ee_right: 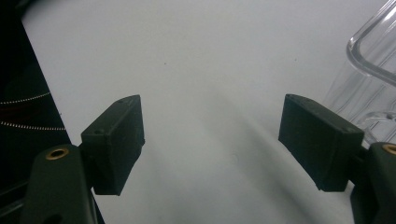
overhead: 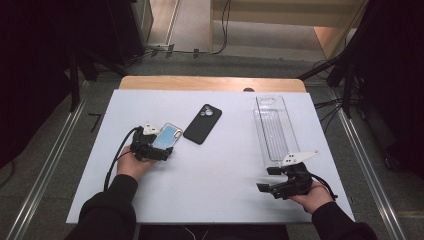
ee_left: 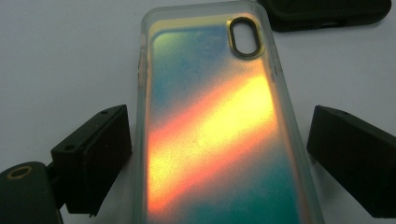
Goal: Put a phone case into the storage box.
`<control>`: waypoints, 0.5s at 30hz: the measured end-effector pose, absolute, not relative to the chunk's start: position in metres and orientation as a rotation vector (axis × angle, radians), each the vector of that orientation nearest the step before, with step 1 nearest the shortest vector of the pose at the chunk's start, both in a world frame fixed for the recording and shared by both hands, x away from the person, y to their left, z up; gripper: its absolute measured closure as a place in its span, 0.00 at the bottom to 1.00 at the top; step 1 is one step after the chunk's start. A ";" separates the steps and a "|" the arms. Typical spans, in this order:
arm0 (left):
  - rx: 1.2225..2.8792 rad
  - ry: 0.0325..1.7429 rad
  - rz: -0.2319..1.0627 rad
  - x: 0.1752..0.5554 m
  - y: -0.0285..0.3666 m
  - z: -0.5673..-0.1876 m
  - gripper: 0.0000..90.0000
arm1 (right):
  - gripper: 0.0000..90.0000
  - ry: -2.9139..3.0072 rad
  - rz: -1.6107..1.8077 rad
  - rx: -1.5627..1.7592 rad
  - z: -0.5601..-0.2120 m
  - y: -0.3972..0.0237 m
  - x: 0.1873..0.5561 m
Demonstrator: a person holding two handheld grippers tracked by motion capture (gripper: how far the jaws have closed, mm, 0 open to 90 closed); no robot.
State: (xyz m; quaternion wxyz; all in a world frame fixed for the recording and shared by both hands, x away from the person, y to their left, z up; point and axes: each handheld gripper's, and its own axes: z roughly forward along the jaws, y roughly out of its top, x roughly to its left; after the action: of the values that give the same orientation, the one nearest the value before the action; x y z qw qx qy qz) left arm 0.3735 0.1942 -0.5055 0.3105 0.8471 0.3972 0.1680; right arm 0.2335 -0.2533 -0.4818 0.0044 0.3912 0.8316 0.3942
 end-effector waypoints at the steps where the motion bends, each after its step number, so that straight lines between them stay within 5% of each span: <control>1: 2.237 1.054 0.447 0.373 0.194 -0.505 0.09 | 0.23 2.604 1.236 1.225 -0.482 -0.253 0.234; 4: 2.205 1.076 0.455 0.372 0.195 -0.504 0.18 | 0.23 2.604 1.239 1.220 -0.482 -0.253 0.234; 15: 2.203 1.085 0.455 0.371 0.195 -0.504 0.19 | 0.23 2.604 1.243 1.216 -0.482 -0.253 0.234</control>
State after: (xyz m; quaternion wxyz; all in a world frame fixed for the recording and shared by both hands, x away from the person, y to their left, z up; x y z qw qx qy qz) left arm 0.3715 0.1946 -0.5037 0.3165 0.8367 0.4121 0.1730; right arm 0.2336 -0.2530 -0.4817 0.0054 0.3885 0.8316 0.3969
